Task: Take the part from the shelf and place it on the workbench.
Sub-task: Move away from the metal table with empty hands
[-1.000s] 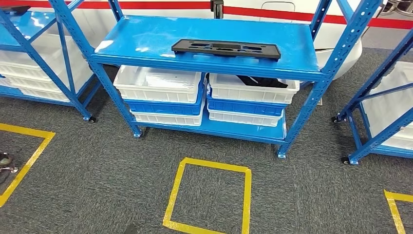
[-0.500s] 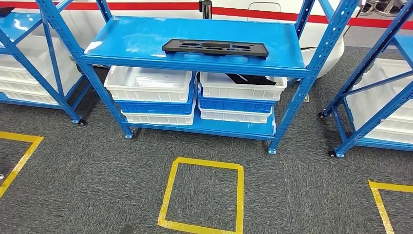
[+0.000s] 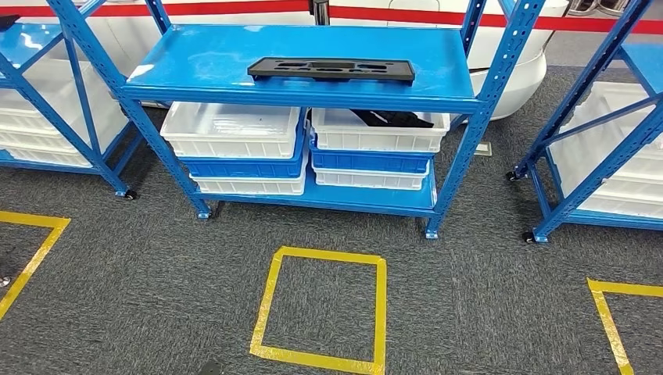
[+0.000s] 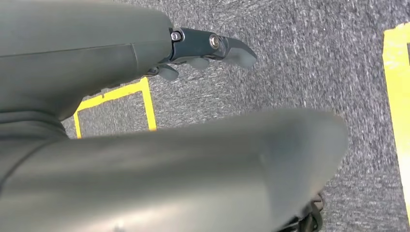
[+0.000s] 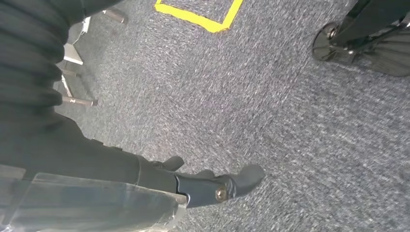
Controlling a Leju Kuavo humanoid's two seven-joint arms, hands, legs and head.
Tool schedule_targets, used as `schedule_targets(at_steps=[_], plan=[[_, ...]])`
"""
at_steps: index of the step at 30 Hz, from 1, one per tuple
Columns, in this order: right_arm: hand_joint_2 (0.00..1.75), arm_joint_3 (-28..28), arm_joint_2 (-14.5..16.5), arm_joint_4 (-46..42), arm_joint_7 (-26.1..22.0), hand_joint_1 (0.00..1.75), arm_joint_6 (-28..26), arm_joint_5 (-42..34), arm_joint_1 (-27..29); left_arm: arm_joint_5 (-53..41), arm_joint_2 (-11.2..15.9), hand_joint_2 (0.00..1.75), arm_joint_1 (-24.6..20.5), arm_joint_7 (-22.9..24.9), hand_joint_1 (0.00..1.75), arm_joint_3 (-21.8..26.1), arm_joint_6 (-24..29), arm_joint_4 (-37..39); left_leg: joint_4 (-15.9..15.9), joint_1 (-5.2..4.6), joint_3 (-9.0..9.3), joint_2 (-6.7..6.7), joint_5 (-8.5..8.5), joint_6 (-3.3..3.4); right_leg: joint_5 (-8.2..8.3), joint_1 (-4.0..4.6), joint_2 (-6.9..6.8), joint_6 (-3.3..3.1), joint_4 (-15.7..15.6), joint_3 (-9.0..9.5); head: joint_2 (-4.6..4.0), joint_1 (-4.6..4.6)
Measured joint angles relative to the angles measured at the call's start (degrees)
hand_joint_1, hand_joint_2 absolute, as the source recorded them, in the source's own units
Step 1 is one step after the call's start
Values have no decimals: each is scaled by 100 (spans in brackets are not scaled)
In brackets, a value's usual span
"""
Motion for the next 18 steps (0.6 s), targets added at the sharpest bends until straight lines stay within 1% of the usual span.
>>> schedule_targets(at_steps=[1,2,3,4,5,6,7,8,9,10,11,13,14,15,16,17,18], plan=[[175,0,-1,0,0,0,0,4,1,-1,-1,0,0,1,0,1,0,0,274,12,-117,-7,-186,-29,14,8,2,-22,-1,-14,0,-3],[175,0,-2,0,-1,0,0,7,2,-1,-2,44,1,1,0,3,1,0,654,16,-283,-9,-403,-54,26,22,2,-41,-1,-32,0,-5],[175,0,-3,0,-1,0,0,10,6,-2,-3,87,5,1,0,5,1,0,1025,17,-448,-10,-579,-69,33,37,2,-53,0,-51,0,-5],[175,0,-3,0,-1,0,0,12,12,-2,-3,131,10,1,0,8,1,0,1296,17,-565,-11,-672,-66,41,56,3,-63,1,-66,0,-5],[175,0,-2,0,-1,0,0,13,18,-2,-3,175,16,1,0,11,1,0,1385,14,-594,-15,-661,-43,47,77,4,-72,1,-75,0,-5],[175,0,-2,0,-1,0,0,15,23,-4,-2,175,19,2,0,14,1,0,1222,4,-499,-21,-535,4,52,99,9,-78,1,-78,0,-5],[175,0,0,0,-1,0,0,17,24,-7,-2,175,20,2,0,16,3,0,869,-18,-304,-33,-341,80,57,121,16,-84,-2,-75,0,-5],[175,0,18,0,-1,0,0,21,23,-9,10,175,17,3,0,18,6,-2,457,-55,-81,-52,-179,182,64,122,22,-90,-6,-71,0,1],[175,-2,31,0,-1,0,-1,26,20,-13,18,175,14,4,0,20,9,-1,112,-97,101,-53,-55,274,74,136,26,-84,-14,-69,0,13],[175,-4,52,0,-1,0,1,29,18,-15,31,175,10,5,0,21,13,-2,-109,-144,214,-52,4,345,85,122,25,-76,-21,-71,0,23],[175,-6,65,0,-1,0,2,35,14,-18,42,175,7,8,0,23,18,-3,-194,-183,248,-45,7,386,99,100,19,-58,-33,-73,0,32],[175,-9,84,0,-1,0,6,54,7,-20,52,175,4,19,0,26,29,-5,-295,-223,276,-29,63,429,136,91,10,0,-79,-67,0,25],[175,-9,84,0,0,0,7,68,5,-21,49,175,0,26,0,27,33,-5,-403,-214,316,-23,125,452,129,107,1,18,-64,-85,0,28],[175,-9,90,0,0,0,8,82,4,-21,44,175,-4,31,0,28,34,-5,-508,-200,349,-16,197,482,67,123,-5,15,42,-145,0,30],[175,-9,79,0,1,0,8,93,2,-21,33,175,-9,34,0,28,36,-5,-596,-185,373,-9,263,493,-54,131,-11,-6,275,-265,0,40],[175,-9,67,0,1,0,8,103,0,-21,19,175,-11,37,0,29,35,-4,-640,-174,368,-3,306,486,-216,126,-17,-33,608,-431,0,45],[175,-9,55,0,1,0,7,112,-1,-21,10,175,-10,37,0,30,34,-4,-639,-174,343,0,324,479,-376,116,-18,-41,991,-614,0,46]])
